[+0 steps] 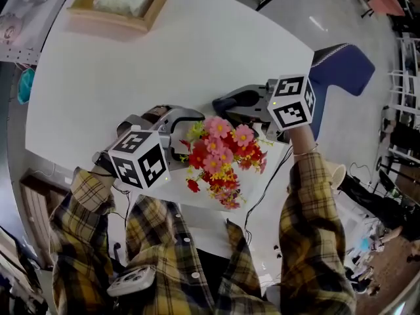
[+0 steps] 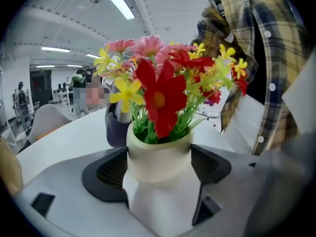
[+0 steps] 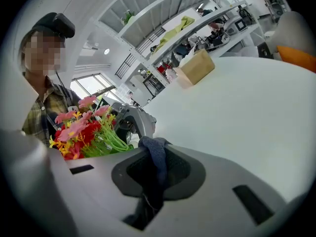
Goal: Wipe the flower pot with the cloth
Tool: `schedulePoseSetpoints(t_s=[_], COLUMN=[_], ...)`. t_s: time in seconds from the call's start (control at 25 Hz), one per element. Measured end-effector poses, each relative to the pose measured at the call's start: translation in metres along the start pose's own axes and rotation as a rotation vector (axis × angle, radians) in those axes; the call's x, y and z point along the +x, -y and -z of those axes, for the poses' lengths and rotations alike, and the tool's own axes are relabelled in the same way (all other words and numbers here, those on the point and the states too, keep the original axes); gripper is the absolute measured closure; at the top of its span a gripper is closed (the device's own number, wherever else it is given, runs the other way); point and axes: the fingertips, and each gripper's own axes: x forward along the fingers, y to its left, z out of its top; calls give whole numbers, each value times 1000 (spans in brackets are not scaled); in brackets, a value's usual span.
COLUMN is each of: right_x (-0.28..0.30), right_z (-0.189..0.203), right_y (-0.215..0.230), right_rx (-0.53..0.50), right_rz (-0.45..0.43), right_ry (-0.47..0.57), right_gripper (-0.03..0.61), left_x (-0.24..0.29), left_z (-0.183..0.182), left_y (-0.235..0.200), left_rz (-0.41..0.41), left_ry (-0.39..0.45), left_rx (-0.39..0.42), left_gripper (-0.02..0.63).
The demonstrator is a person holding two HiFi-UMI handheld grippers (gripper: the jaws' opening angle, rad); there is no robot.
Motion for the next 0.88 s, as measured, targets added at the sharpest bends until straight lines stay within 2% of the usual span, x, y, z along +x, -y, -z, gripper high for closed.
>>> schedulePoseSetpoints(t_s=[0.16,0.28,0.48,0.68,0.88], right_x=[5,-2,3,-10,-22], right_z=[1,3,8,18,35], right_y=[0,-4,-19,-10,-16], right_rx=[-33,-39,-23,45,116], right_rz=[-18,-15,23,122,240], right_ry=[-88,-96,-5,127,259], right_gripper=[562,561,561,561,561], left_x=[8,10,-19,-15,-5], left_z=[-3,-10,10,16,2], left_y=[-1,0,21,46,65], left_rz=[0,-65,-294,-374,-470], left_ry=[-3,8,49,87,161], left_rx=[-8,-51,-224,-418,-519], left_gripper=[218,218,218,218,218])
